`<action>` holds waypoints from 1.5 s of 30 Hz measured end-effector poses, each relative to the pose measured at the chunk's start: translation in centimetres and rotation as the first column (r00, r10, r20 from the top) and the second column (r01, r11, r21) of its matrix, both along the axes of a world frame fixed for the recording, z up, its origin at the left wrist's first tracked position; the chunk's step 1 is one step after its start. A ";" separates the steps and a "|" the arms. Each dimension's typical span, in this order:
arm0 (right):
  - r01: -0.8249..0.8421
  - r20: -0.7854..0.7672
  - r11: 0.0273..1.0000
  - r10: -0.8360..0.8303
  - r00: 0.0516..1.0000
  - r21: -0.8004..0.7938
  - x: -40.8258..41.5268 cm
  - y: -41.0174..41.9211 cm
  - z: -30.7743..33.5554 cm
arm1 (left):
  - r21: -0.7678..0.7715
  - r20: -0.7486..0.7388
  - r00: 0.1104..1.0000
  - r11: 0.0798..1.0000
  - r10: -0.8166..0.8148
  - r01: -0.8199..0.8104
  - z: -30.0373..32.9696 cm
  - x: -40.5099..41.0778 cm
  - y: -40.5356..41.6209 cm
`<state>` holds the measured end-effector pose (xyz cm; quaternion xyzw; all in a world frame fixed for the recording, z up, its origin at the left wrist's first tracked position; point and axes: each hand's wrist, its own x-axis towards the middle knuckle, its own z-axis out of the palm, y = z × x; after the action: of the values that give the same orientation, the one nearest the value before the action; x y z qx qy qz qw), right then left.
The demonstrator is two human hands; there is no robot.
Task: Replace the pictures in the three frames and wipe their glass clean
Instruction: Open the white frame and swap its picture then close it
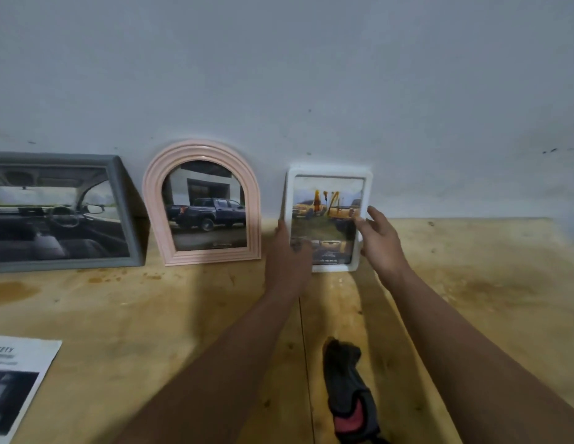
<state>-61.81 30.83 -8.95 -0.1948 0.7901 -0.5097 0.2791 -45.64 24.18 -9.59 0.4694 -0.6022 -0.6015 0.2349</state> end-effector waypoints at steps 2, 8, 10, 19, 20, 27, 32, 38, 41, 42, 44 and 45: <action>-0.008 0.000 1.000 0.008 1.000 -0.024 0.3 0.2 -0.1 | -0.033 -0.036 0.997 0.997 0.075 -0.076 -0.9 -0.1 0.0; 0.012 0.184 0.997 0.001 0.983 -0.070 2.1 2.4 0.3 | -0.117 -0.054 0.985 0.978 0.166 -0.171 -1.8 3.1 1.1; 0.011 0.200 0.995 0.008 0.980 -0.094 3.3 2.9 0.7 | -0.118 -0.106 0.986 0.982 0.132 -0.144 -1.3 4.4 1.6; -0.041 0.350 0.997 0.059 0.935 -0.058 10.2 3.9 1.8 | -0.520 -0.052 0.999 0.853 0.016 -0.041 1.7 13.9 3.8; -0.022 0.375 0.997 0.050 0.926 -0.078 11.3 3.9 1.8 | -0.600 0.004 1.000 0.800 0.007 -0.003 1.9 15.4 4.1; 0.187 0.302 0.977 -0.148 0.942 -0.104 18.3 5.2 1.1 | -0.850 0.398 0.917 0.370 -0.016 0.376 0.2 25.1 5.3; 0.031 0.025 0.997 -0.030 0.999 -0.070 21.4 7.1 -0.8 | -0.822 0.522 0.851 0.230 -0.064 0.521 -3.9 30.7 6.0; -0.308 -0.191 0.918 0.358 0.914 0.250 25.1 7.9 -3.0 | -0.790 0.584 0.805 0.155 -0.102 0.593 -9.4 34.5 7.1; -0.368 -0.246 0.843 0.482 0.841 0.393 26.3 7.5 -3.9 | -0.789 0.593 0.798 0.121 -0.103 0.602 -10.4 35.3 7.5; -0.376 -0.249 0.824 0.505 0.826 0.424 26.5 7.3 -4.0 | -0.785 0.596 0.795 0.127 -0.115 0.606 -10.5 35.4 7.7; -0.384 -0.264 0.794 0.543 0.797 0.471 26.5 6.7 -4.0 | -0.768 0.596 0.790 0.182 -0.145 0.614 -10.3 35.5 7.8; -0.381 -0.280 0.780 0.559 0.781 0.496 26.4 6.4 -4.0 | -0.753 0.598 0.787 0.229 -0.150 0.617 -10.0 35.6 7.6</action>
<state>-35.39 37.20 -12.90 -0.4294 0.8433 -0.1897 0.2615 -10.07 31.82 -19.61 0.1931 -0.9637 -0.0766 0.1675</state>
